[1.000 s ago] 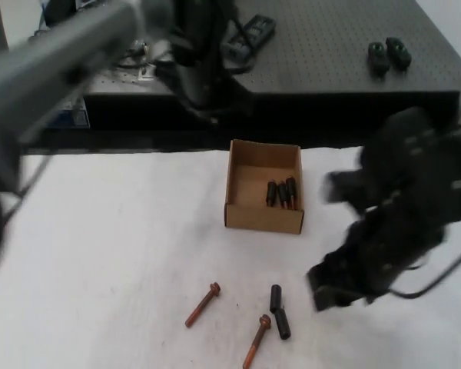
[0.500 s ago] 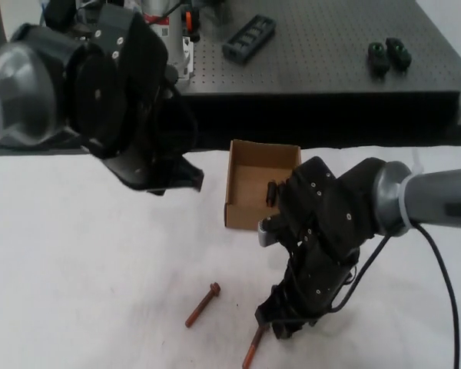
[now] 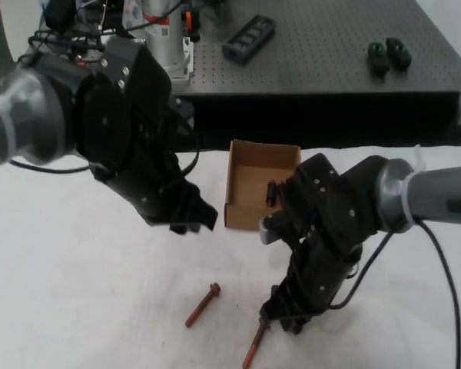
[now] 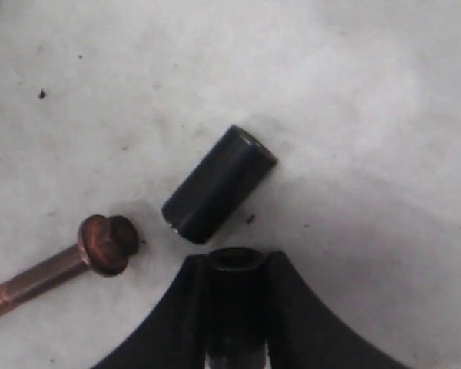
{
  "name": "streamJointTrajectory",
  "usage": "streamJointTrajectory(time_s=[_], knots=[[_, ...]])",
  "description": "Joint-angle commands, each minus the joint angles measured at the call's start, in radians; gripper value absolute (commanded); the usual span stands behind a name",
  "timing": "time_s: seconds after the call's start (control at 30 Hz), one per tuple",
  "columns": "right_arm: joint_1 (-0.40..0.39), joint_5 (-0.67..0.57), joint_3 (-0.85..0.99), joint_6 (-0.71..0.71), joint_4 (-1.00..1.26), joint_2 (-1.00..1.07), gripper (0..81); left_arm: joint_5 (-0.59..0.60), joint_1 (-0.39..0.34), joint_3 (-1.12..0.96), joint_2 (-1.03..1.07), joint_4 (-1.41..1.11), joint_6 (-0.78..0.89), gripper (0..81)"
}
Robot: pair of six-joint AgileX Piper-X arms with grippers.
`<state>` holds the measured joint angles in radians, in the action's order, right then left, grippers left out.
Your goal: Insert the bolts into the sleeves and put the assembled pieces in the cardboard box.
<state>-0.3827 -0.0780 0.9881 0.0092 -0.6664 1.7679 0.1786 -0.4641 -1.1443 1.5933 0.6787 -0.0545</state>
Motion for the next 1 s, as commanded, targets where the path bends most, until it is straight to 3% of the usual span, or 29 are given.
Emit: streamJointTrajectory(time_s=[0.0,0.3,0.6,0.7,0.8,0.83,0.97], knots=[[0.043,-0.007,-0.034,-0.003,-0.012,-0.133,4.8,0.017,-0.017,0.002,0.065,0.003,-0.049,37.3],[0.135,-0.007,-0.214,0.021,-0.054,-0.491,4.8,-0.019,-0.125,0.002,0.216,-0.023,-0.116,37.4],[0.144,-0.007,-0.268,0.022,-0.144,-0.662,4.8,-0.125,-0.131,-0.027,0.322,-0.029,-0.150,35.4],[0.144,-0.007,-0.268,0.022,-0.145,-0.683,4.8,-0.124,-0.131,-0.030,0.329,-0.027,-0.156,24.6],[0.144,-0.007,-0.268,0.029,-0.144,-0.691,4.8,-0.122,-0.131,-0.030,0.329,-0.032,-0.156,3.3],[0.144,-0.012,-0.268,0.031,-0.144,-0.692,4.8,-0.122,-0.131,-0.033,0.326,-0.032,-0.154,0.1],[0.140,-0.110,-0.278,0.043,-0.121,-0.697,4.8,-0.099,-0.128,-0.043,0.262,-0.033,-0.054,0.0]])
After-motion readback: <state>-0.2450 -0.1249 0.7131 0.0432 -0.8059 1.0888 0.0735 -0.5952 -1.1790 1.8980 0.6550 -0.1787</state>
